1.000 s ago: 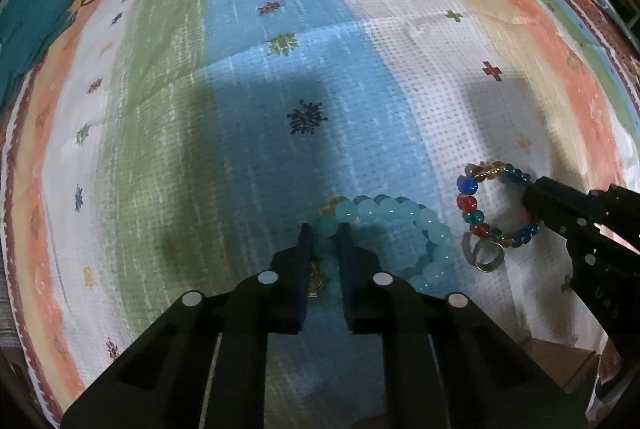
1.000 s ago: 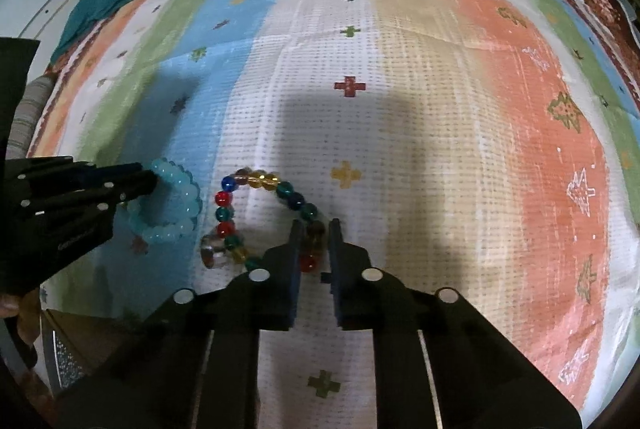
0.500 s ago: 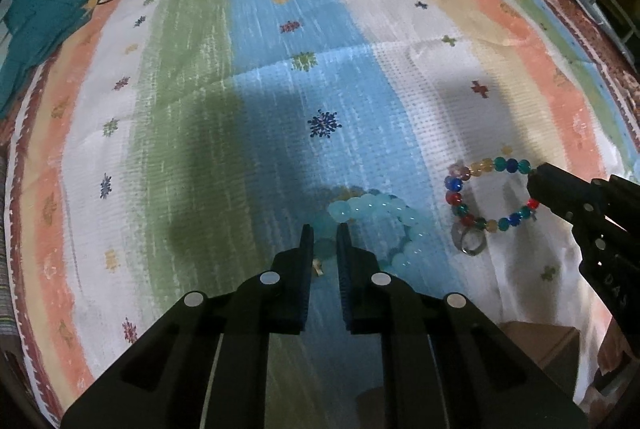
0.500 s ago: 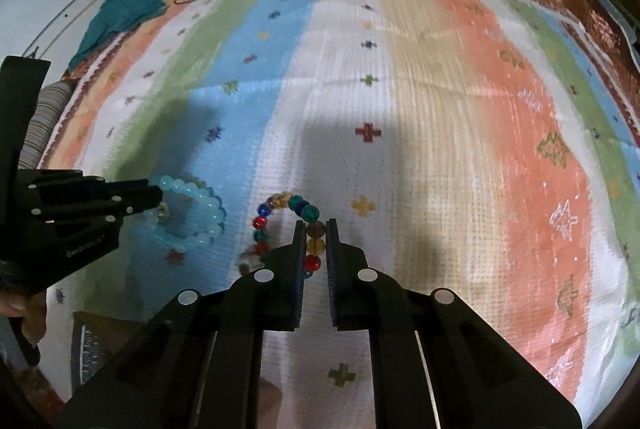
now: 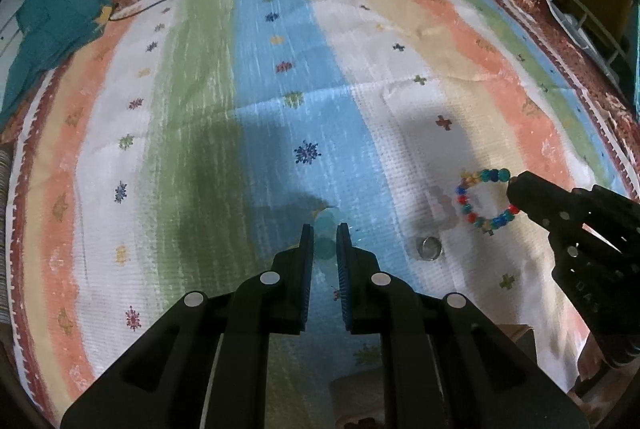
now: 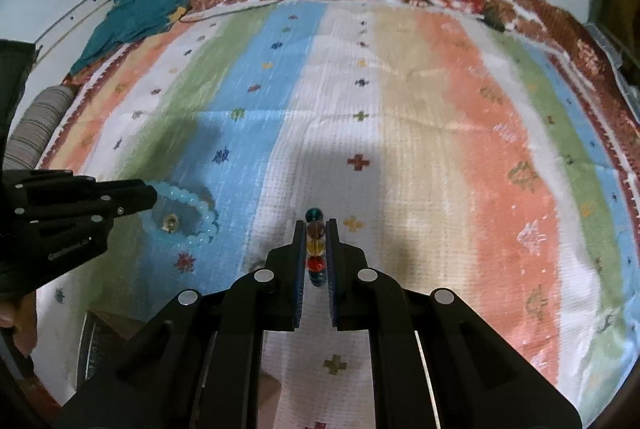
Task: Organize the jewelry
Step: 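Lift the light blue bracelet with the left tool while the right tool lifts the beaded bracelet, then carry the light blue and beaded bracelets toward the silver tin with both tools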
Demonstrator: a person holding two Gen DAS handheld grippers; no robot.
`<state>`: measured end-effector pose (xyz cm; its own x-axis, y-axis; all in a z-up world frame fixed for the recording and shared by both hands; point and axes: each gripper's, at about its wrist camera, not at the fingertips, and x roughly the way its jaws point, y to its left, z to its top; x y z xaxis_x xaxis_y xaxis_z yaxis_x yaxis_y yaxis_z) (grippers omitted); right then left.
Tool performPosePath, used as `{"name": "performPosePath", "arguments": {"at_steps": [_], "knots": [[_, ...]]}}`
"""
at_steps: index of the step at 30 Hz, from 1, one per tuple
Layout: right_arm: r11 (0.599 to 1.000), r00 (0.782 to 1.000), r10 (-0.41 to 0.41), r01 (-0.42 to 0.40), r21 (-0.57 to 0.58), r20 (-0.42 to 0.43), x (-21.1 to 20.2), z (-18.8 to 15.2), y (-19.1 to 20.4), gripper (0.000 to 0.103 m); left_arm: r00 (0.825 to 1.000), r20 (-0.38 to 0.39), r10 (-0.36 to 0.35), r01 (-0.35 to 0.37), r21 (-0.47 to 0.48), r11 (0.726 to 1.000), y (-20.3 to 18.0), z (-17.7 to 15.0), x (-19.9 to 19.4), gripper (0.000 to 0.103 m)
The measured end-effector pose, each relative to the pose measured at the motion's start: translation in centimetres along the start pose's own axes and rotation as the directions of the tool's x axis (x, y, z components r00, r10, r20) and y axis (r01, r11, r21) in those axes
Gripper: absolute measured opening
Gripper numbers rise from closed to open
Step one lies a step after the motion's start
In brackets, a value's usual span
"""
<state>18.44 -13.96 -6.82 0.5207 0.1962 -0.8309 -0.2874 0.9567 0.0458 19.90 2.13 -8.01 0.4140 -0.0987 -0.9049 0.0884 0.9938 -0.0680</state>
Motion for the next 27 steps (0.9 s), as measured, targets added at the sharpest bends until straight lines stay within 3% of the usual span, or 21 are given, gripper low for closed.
{"name": "performPosePath", "arguments": {"at_steps": [10,27], "knots": [[0.999,0.996,0.005,-0.001,-0.039,0.089,-2.3,-0.1,0.7,0.011,0.992,0.123,0.039,-0.039,-0.004,0.999,-1.0,-0.6,-2.6,0.011],[0.998,0.979,0.038,-0.027,-0.06,0.2,-5.7,-1.2,1.5,0.011,0.964,0.262,0.039,-0.035,-0.02,0.999,-1.8,-2.7,-7.0,0.011]]}}
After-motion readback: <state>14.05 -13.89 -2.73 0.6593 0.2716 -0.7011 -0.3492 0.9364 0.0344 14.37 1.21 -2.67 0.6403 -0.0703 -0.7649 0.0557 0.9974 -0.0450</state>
